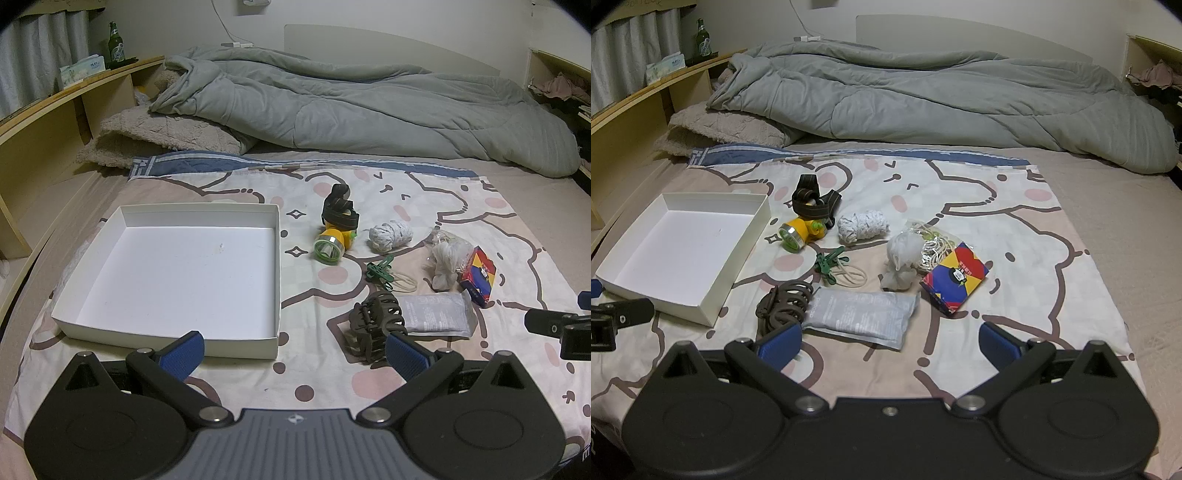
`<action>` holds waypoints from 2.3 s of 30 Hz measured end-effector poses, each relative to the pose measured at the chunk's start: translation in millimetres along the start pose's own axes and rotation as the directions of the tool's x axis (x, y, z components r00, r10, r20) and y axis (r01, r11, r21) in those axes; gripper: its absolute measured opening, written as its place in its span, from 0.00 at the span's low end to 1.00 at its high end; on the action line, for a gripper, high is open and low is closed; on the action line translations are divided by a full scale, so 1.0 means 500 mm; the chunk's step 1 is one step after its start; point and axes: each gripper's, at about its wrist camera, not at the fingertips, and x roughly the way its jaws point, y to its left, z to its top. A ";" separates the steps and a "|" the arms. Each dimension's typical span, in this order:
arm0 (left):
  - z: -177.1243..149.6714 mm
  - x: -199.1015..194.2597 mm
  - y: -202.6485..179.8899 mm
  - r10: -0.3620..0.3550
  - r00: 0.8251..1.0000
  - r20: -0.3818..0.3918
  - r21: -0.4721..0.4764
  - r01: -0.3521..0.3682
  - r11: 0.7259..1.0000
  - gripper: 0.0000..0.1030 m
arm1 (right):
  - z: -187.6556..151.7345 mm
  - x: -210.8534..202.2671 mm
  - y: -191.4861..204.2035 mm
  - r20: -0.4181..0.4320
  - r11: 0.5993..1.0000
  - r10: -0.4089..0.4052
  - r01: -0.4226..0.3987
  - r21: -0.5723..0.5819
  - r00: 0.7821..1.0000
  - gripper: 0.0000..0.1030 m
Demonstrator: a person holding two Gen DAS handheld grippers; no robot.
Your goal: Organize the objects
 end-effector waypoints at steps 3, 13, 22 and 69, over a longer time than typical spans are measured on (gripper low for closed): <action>0.000 0.000 0.000 -0.001 1.000 0.001 0.001 0.001 1.000 1.00 | 0.000 0.000 0.000 0.000 1.000 0.000 0.000 0.000 1.000 1.00; 0.001 -0.003 -0.006 -0.014 1.000 0.014 -0.002 0.014 1.000 1.00 | -0.002 0.000 0.002 0.003 1.000 0.001 -0.001 -0.001 1.000 1.00; 0.026 -0.018 -0.024 -0.055 0.997 0.061 0.016 0.054 0.998 1.00 | 0.033 -0.014 0.007 0.085 1.000 0.029 -0.029 0.002 0.996 1.00; 0.087 0.320 -0.126 -0.478 0.787 -0.389 -0.022 0.511 0.859 0.77 | 0.102 0.418 -0.064 -0.284 0.943 0.198 -0.103 0.317 0.938 0.23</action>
